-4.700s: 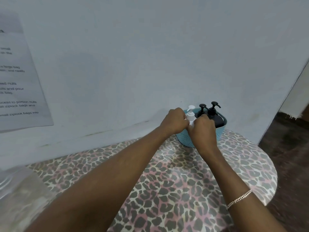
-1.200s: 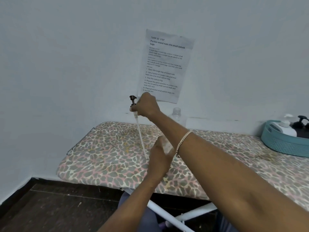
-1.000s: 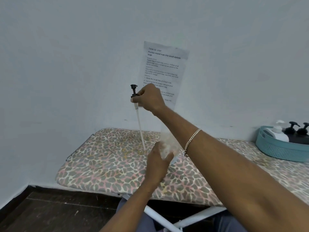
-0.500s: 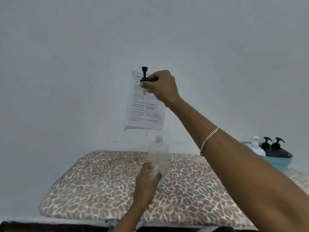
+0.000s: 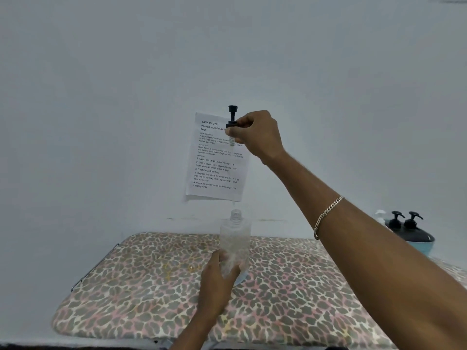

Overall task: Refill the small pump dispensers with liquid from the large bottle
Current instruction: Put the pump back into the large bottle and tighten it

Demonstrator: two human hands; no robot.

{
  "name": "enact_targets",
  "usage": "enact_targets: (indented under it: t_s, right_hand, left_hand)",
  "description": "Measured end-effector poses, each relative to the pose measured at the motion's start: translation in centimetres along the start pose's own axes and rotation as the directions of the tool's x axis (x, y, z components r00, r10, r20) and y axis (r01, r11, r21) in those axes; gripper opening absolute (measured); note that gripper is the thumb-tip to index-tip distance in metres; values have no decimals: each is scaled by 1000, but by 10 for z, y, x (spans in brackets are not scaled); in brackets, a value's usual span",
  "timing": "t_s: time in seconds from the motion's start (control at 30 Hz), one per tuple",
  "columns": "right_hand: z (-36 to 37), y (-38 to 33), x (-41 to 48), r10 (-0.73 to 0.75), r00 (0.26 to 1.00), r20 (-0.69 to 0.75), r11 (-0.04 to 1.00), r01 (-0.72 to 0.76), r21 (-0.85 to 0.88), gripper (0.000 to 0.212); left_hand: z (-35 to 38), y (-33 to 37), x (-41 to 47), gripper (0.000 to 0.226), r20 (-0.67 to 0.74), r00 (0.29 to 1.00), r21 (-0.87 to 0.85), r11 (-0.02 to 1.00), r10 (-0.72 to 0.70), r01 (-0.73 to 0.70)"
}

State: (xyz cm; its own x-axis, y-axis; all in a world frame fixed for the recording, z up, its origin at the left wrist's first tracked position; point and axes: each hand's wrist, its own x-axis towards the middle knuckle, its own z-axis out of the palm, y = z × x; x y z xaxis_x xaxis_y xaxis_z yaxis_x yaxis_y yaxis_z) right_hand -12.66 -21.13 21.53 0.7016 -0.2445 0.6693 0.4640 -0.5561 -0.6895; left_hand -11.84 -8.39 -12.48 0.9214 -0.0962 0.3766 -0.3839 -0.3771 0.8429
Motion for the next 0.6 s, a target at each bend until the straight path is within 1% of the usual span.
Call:
enact_targets:
  t_s: [0.17, 0.4, 0.5, 0.6]
  right_hand:
    - [1, 8, -3, 19, 1000, 6, 1000, -19, -2, 21]
    - [7, 29, -12, 48, 999, 19, 999, -48, -7, 21]
    - [10, 43, -21, 77, 996, 35, 997, -77, -1, 22]
    - [14, 59, -31, 114, 992, 46, 993, -115, 10, 22]
  left_hand:
    - [0, -1, 0, 47, -2, 1000, 0, 1000, 4, -4]
    - [0, 0, -1, 43, -12, 1000, -33, 999, 7, -7]
    - [0, 0, -1, 41, -14, 1000, -41, 999, 10, -10]
    - [0, -1, -1, 44, -10, 1000, -49, 999, 2, -2]
